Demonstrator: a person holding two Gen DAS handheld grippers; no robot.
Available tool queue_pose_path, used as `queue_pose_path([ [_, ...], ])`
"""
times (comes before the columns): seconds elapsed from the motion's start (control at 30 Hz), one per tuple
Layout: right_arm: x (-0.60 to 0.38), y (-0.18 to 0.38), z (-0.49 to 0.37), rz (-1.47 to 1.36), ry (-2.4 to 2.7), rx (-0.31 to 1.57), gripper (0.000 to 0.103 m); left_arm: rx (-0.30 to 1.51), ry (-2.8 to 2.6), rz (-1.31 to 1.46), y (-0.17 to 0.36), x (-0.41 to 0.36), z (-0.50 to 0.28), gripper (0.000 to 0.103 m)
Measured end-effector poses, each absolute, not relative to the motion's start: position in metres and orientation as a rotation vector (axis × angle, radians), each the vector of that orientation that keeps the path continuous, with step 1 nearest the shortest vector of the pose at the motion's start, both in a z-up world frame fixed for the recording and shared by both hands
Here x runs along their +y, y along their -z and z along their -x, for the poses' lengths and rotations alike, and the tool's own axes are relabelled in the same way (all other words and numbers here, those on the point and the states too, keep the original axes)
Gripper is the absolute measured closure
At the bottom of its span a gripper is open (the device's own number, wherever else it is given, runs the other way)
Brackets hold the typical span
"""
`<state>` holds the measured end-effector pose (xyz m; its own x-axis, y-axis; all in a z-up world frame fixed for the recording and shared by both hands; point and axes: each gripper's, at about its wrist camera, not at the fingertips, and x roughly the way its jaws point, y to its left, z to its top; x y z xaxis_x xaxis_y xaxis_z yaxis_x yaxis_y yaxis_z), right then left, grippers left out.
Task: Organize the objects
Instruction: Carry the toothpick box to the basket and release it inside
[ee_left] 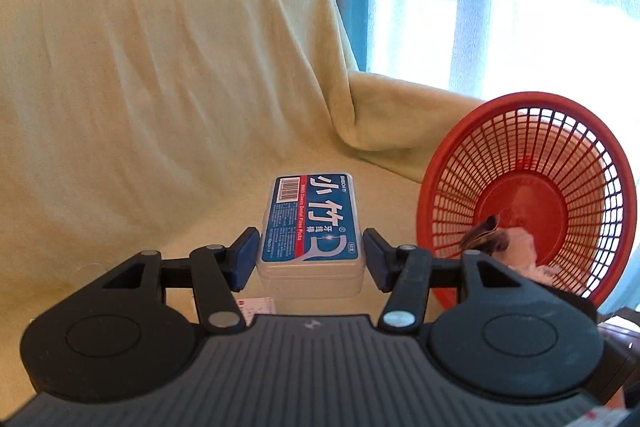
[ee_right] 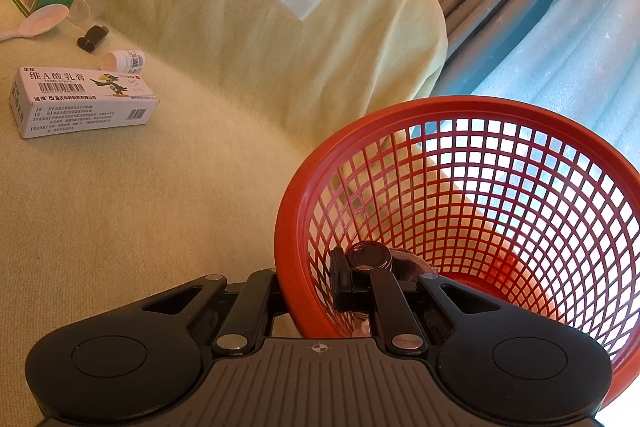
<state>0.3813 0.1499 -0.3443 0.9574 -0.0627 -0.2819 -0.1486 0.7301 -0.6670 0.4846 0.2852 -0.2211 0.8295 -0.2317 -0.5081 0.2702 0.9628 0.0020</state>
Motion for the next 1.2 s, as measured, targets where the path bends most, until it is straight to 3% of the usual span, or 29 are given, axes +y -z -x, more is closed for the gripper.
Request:
queue_pose_path([
  [1.2, 0.15, 0.34, -0.384, 0.724, -0.054, 0.295, 0.097, 0.557, 0.445, -0.037, 0.206, 0.196, -0.477, 0.052],
])
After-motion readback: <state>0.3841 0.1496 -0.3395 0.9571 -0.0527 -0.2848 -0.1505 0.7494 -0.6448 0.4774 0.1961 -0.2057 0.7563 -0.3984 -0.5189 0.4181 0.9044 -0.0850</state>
